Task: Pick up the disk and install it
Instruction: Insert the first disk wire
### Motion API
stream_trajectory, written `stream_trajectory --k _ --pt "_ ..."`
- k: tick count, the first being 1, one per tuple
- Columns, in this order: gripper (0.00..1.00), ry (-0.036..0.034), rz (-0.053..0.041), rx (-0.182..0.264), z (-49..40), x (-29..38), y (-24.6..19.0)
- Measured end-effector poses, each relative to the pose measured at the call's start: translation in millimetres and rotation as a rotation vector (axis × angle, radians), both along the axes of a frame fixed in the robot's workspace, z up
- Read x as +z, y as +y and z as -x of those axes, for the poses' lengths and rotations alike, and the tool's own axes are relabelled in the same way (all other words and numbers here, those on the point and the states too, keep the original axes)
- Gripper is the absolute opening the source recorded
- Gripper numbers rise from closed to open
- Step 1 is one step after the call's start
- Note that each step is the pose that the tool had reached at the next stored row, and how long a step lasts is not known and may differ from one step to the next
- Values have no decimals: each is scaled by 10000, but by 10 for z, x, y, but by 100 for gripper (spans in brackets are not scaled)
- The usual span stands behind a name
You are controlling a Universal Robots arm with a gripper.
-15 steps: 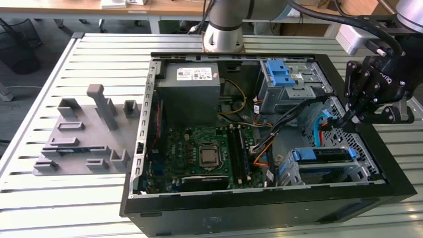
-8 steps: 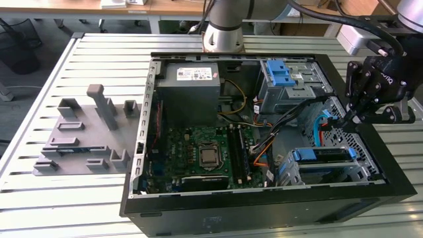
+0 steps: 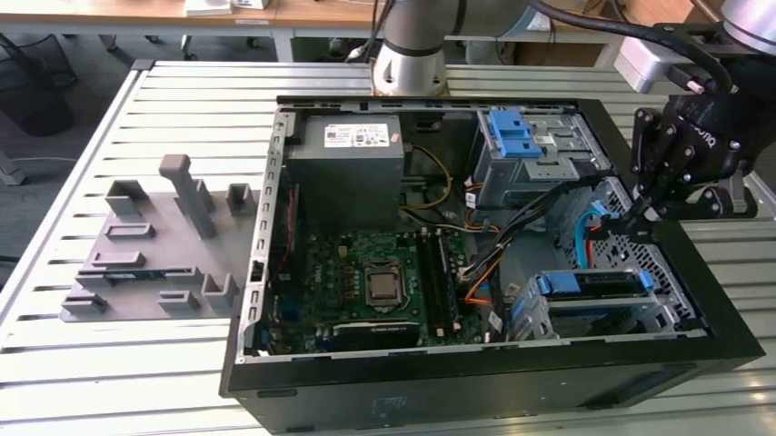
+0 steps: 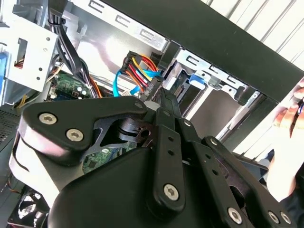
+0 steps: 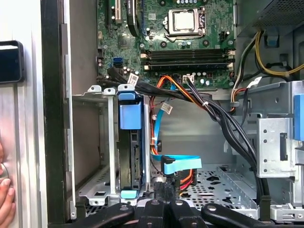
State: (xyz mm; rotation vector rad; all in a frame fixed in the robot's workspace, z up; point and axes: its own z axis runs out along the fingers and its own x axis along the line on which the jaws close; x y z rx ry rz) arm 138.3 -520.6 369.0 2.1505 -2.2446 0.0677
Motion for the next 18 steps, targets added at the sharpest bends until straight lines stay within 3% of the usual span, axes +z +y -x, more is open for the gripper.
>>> stream_trajectory --k 3,7,9,11,12,18 --pt "24 0 101 -19 0 1 39" --pt "24 0 125 -77 0 0 103" --pt "24 0 147 -82 0 0 112" --pt "25 0 214 -82 0 -2 120" --pt "31 0 248 -83 0 -5 125" --pt "31 -1 453 -83 0 -41 175"
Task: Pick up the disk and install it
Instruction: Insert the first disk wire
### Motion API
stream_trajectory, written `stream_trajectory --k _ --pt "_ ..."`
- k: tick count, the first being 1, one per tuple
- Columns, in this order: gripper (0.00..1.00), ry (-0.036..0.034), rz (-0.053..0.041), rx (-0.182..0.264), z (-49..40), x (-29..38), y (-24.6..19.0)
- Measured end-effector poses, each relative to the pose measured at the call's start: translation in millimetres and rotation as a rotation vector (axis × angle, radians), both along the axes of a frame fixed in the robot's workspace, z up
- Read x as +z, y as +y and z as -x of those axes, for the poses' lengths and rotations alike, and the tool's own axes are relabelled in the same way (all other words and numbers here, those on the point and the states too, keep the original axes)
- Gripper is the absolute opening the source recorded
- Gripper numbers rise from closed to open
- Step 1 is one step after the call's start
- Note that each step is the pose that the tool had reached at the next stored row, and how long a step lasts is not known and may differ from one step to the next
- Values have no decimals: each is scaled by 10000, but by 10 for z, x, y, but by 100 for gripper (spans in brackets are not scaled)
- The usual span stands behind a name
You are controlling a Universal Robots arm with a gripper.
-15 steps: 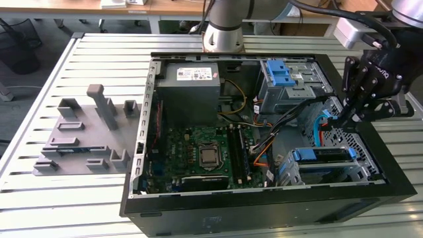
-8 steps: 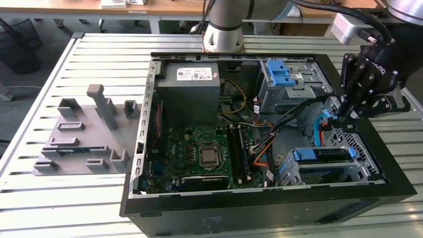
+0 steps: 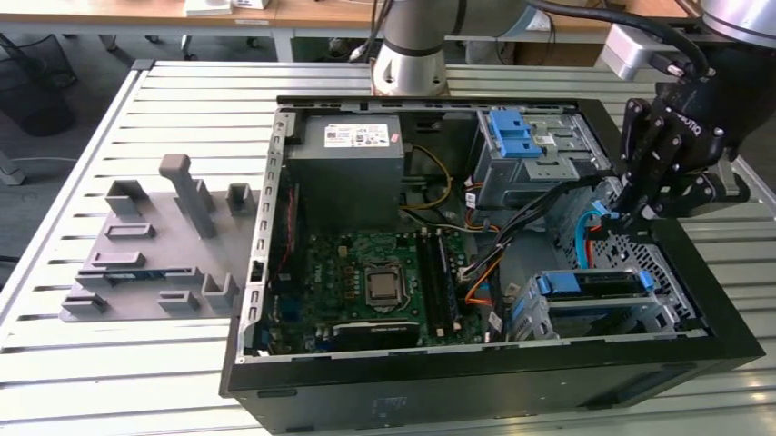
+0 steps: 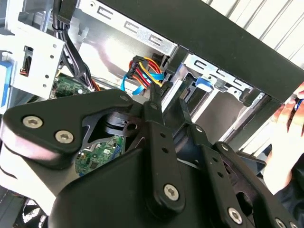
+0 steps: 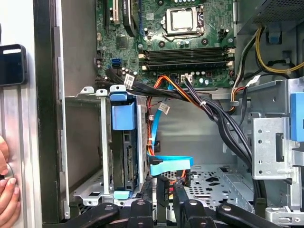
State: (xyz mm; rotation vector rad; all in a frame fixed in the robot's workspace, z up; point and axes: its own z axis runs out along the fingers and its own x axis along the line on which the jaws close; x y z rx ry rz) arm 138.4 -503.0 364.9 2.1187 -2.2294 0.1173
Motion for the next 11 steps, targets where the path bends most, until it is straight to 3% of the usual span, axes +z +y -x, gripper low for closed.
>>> stream_trajectory --k 4,11 --pt "31 0 134 -1 0 -43 26" --pt "30 0 238 -2 0 -88 43"
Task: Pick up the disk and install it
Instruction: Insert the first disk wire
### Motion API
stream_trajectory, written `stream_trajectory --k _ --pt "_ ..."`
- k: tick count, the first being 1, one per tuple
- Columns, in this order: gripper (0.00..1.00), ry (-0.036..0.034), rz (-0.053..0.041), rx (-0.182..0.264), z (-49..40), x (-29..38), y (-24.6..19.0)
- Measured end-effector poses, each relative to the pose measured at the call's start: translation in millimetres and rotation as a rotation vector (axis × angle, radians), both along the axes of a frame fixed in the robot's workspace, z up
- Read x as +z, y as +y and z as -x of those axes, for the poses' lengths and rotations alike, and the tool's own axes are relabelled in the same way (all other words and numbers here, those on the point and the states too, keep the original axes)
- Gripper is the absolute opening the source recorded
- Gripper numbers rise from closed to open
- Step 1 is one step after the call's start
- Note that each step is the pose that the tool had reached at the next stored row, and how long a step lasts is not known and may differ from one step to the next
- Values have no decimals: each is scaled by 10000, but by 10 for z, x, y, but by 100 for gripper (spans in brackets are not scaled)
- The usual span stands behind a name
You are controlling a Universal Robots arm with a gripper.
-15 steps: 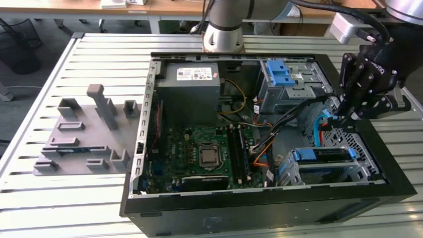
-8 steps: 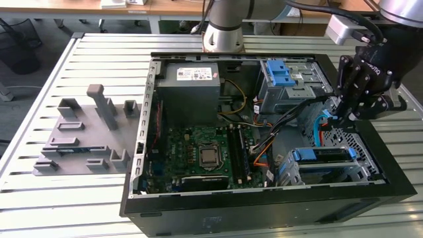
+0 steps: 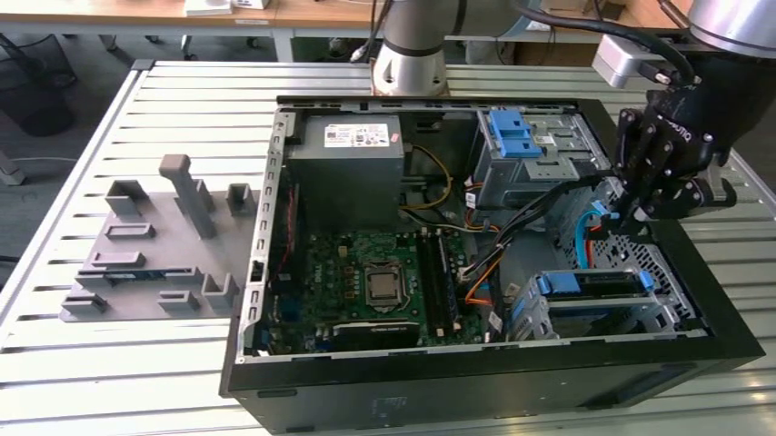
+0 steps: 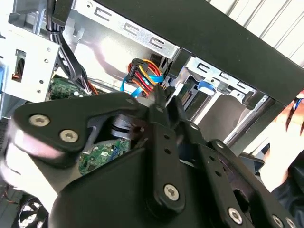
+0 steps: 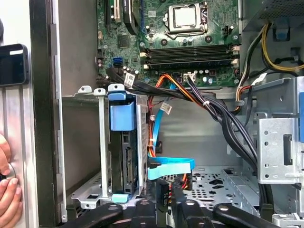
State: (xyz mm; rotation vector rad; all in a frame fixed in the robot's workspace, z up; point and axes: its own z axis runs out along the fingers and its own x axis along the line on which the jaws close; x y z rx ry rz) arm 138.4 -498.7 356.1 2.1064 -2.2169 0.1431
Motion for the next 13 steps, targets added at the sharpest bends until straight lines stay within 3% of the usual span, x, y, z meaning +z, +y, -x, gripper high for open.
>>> stream_trajectory --k 2,7,13 --pt "17 0 3 -2 0 -3 1" --pt "16 0 -138 -8 0 -13 1" --pt "16 0 -152 -8 0 -14 1"
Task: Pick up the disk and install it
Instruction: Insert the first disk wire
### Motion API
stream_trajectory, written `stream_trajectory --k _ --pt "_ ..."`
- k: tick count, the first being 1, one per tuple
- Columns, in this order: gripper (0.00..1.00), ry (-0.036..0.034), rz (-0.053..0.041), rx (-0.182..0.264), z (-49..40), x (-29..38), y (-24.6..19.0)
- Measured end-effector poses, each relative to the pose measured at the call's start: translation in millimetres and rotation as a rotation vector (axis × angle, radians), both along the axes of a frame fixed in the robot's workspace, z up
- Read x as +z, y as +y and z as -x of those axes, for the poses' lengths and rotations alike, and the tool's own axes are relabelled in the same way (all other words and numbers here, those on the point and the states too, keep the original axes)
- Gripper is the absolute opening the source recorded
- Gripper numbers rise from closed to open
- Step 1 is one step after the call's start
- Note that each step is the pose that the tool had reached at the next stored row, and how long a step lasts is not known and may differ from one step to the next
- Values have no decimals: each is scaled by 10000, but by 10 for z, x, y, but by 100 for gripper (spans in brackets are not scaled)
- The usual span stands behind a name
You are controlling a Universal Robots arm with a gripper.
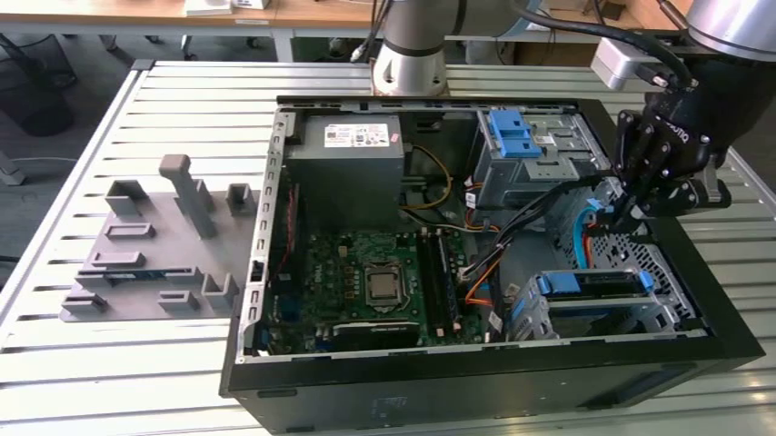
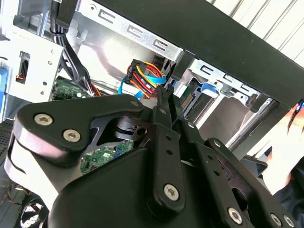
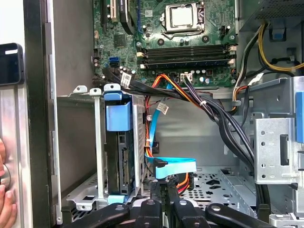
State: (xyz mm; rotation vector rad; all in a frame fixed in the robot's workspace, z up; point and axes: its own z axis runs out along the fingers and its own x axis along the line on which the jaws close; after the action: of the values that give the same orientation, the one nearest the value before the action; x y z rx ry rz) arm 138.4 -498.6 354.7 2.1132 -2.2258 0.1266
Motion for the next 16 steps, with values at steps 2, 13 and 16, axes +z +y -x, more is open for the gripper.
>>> stream_trajectory --k 2,13,16 --pt "16 0 -8 0 0 -2 -6" --pt "16 0 -280 0 0 -18 -164" --pt "16 0 -281 0 0 -26 -240"
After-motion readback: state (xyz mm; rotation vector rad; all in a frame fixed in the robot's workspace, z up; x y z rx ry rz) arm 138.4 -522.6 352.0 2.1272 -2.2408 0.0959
